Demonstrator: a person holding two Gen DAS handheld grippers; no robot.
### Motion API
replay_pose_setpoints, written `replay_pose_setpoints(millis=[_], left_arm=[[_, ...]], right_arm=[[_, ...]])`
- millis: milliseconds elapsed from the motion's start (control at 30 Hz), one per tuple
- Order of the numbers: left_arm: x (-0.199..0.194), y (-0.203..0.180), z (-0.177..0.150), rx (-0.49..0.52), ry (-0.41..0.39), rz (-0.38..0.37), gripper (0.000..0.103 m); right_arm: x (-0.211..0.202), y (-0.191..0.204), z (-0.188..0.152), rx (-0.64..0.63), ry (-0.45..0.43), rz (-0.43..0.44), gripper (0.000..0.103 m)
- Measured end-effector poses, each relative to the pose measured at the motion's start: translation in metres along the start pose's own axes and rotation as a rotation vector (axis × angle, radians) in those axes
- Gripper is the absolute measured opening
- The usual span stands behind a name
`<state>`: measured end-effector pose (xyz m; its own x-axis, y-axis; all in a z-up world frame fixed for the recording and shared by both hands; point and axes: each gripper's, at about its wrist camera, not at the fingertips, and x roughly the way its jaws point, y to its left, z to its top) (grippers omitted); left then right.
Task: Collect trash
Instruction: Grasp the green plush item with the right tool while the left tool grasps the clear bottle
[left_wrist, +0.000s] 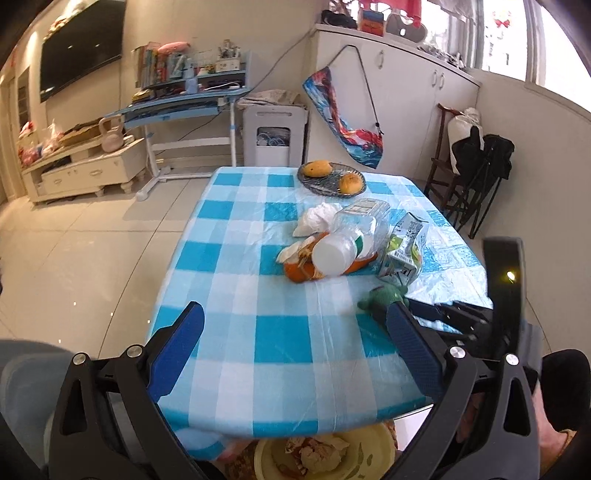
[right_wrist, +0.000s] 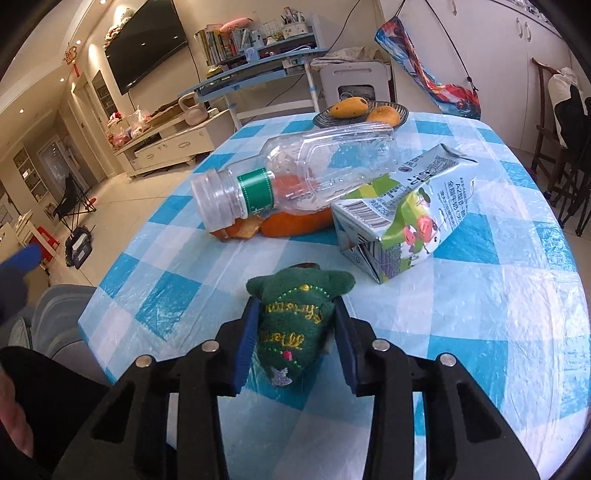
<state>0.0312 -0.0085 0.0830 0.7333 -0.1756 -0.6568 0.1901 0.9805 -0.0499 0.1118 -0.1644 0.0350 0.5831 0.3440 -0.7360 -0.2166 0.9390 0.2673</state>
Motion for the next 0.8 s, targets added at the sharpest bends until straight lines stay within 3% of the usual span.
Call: replay_pose_setpoints(millis=[200, 400, 433, 467, 500, 533, 700, 800], left_arm=[[0.082, -0.036, 0.064, 0.123, 0.079, -0.086, 0.096], [0.154, -0.070, 0.086, 0.225, 0.178, -0.032, 0.095], [0.161, -0.073, 0.087, 0.233, 0.190, -0.031, 0.093], [0.167, -0.075, 0.088, 0.237, 0.202, -0.038, 0.082], [0.172, -0.076, 0.088, 0.237, 0.217, -0.053, 0.076], [0.176, -0.078, 0.088, 0.231, 0.238, -0.081, 0.062], [0.168, -0.075, 0.089, 0.209, 0.204, -0.118, 0.058], [0.147, -0.057, 0.092, 0.141, 0.166, -0.142, 0.058]], right_arm=[[-0.023, -0.011, -0.026, 0.042, 0.022, 0.025, 0.039], [-0.026, -0.020, -0.031, 0.085, 0.015, 0.070, 0.039], [-0.026, -0.020, -0.030, 0.089, 0.015, 0.075, 0.039], [-0.025, -0.021, -0.028, 0.092, 0.015, 0.079, 0.039], [-0.025, -0.021, -0.028, 0.095, 0.015, 0.083, 0.039], [-0.025, -0.021, -0.028, 0.097, 0.015, 0.088, 0.039], [-0.023, -0.027, -0.026, 0.124, 0.012, 0.116, 0.038], [-0.025, -0.031, -0.026, 0.149, -0.001, 0.137, 0.038]])
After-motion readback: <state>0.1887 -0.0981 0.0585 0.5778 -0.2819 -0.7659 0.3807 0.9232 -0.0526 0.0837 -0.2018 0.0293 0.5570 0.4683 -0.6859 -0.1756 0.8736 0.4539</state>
